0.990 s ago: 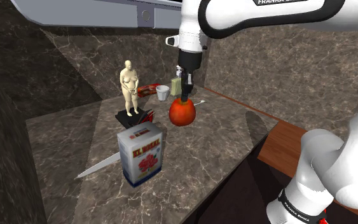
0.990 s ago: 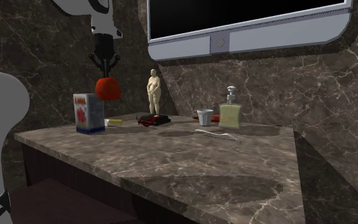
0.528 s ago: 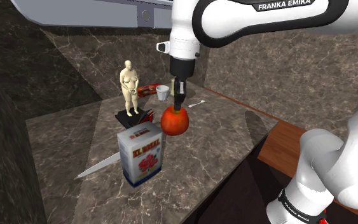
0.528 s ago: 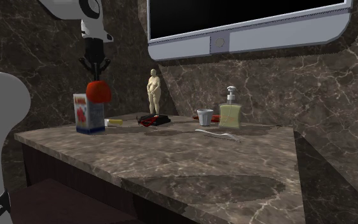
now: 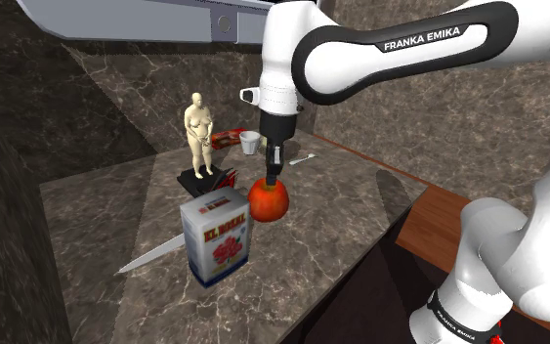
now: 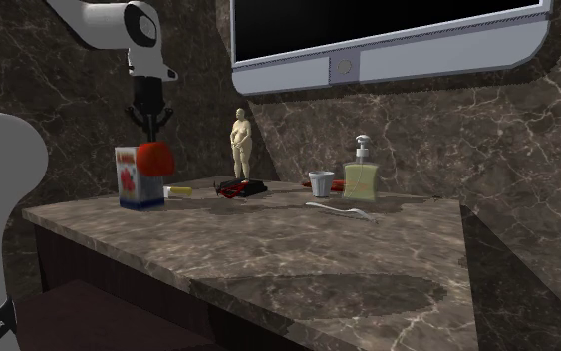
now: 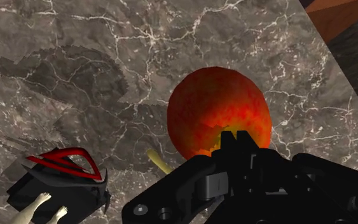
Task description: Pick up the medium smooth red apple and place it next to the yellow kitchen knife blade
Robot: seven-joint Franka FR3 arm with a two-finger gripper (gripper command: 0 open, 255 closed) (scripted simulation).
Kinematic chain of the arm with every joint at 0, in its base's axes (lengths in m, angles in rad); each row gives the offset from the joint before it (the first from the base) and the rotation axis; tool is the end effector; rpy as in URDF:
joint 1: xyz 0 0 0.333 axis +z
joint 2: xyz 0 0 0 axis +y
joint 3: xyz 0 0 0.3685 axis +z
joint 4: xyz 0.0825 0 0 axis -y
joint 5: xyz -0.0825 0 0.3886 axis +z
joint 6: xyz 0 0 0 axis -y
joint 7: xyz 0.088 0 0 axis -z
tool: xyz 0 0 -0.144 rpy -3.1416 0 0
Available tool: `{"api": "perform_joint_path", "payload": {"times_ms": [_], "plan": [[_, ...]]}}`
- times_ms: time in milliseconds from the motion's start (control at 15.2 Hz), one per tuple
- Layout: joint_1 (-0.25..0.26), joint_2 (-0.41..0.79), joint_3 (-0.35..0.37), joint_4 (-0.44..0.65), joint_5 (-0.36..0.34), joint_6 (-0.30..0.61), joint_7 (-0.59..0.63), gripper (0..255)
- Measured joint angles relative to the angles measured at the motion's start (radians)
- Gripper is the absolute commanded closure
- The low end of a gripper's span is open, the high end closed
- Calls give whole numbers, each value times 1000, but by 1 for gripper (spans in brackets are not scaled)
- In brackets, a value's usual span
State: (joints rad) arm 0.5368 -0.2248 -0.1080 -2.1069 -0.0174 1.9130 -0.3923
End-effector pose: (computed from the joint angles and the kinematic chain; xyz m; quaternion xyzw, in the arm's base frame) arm 0.4443 0.1974 0.5282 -0.9152 -0.4027 -0.0148 0.0041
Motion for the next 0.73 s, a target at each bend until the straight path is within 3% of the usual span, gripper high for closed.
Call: {"api": "perform_joint_path", "payload": {"times_ms": [726], "plan": [[0,34,-2,-112,2,146,-2,255]]}}
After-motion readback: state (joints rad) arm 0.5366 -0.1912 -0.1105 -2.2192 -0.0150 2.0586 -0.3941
